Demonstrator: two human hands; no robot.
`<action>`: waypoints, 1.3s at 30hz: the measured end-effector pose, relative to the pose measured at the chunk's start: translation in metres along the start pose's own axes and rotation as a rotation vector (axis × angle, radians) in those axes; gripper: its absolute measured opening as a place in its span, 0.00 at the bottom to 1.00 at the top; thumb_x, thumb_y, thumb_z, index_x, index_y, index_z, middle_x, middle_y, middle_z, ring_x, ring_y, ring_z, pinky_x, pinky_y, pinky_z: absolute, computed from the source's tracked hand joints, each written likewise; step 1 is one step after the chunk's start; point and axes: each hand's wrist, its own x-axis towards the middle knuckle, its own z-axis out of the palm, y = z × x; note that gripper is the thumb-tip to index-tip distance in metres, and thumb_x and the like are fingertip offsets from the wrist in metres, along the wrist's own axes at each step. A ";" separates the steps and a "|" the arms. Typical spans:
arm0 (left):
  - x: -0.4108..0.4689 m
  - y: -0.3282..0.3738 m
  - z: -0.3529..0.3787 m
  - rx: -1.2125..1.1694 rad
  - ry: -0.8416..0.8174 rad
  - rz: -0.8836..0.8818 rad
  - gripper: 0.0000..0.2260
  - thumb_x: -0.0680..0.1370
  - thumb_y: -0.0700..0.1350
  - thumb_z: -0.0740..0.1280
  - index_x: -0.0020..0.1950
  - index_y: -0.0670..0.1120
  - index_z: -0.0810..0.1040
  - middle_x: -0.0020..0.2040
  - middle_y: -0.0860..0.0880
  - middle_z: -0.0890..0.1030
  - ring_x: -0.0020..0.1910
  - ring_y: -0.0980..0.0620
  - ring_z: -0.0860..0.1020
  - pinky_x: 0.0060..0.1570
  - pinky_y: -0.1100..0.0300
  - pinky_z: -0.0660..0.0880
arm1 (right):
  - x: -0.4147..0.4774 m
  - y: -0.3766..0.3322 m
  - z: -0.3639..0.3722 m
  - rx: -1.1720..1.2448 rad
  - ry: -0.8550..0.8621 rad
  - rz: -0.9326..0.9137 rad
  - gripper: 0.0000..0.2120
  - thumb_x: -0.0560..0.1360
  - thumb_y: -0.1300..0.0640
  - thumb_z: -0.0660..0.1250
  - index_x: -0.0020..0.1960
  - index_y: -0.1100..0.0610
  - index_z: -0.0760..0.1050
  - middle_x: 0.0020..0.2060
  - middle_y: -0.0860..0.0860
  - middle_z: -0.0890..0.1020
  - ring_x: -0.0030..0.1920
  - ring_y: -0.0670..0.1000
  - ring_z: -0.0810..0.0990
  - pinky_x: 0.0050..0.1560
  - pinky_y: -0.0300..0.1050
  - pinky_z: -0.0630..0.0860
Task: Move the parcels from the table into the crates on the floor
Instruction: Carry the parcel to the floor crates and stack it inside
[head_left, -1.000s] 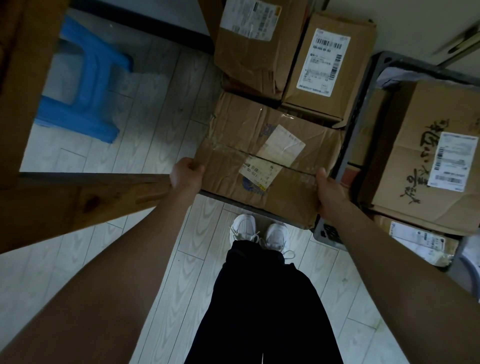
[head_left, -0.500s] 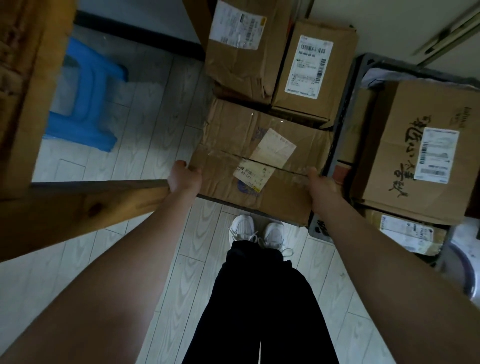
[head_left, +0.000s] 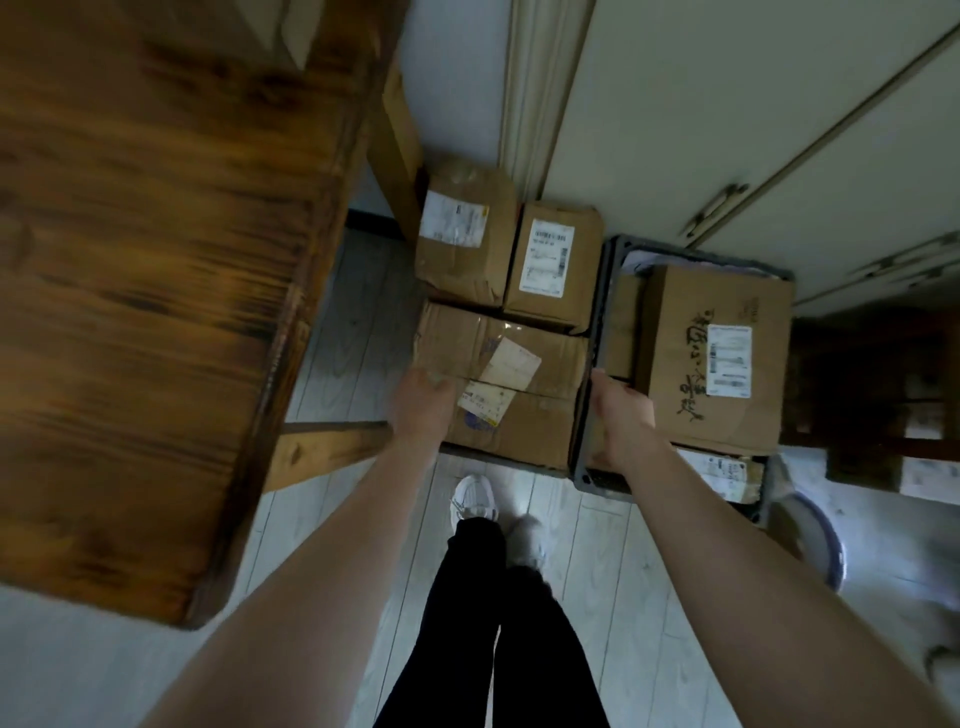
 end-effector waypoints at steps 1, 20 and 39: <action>-0.013 0.009 -0.007 -0.042 -0.018 -0.016 0.15 0.79 0.46 0.63 0.63 0.41 0.74 0.60 0.44 0.77 0.58 0.44 0.75 0.57 0.54 0.71 | -0.014 -0.006 -0.006 0.002 -0.007 -0.020 0.14 0.75 0.48 0.68 0.49 0.59 0.74 0.37 0.51 0.75 0.35 0.49 0.71 0.38 0.41 0.69; -0.206 0.049 -0.216 -0.393 0.017 0.289 0.25 0.78 0.54 0.65 0.69 0.42 0.70 0.62 0.47 0.74 0.61 0.46 0.73 0.54 0.57 0.71 | -0.288 -0.071 -0.051 -0.159 -0.303 -0.590 0.30 0.75 0.45 0.67 0.68 0.64 0.69 0.63 0.57 0.75 0.63 0.56 0.74 0.67 0.51 0.67; -0.172 -0.022 -0.567 -0.520 0.216 0.395 0.23 0.77 0.53 0.66 0.67 0.41 0.72 0.60 0.42 0.78 0.58 0.44 0.76 0.60 0.50 0.74 | -0.526 -0.073 0.251 -0.282 -0.582 -0.881 0.26 0.76 0.45 0.65 0.67 0.61 0.69 0.63 0.57 0.75 0.65 0.57 0.72 0.68 0.55 0.64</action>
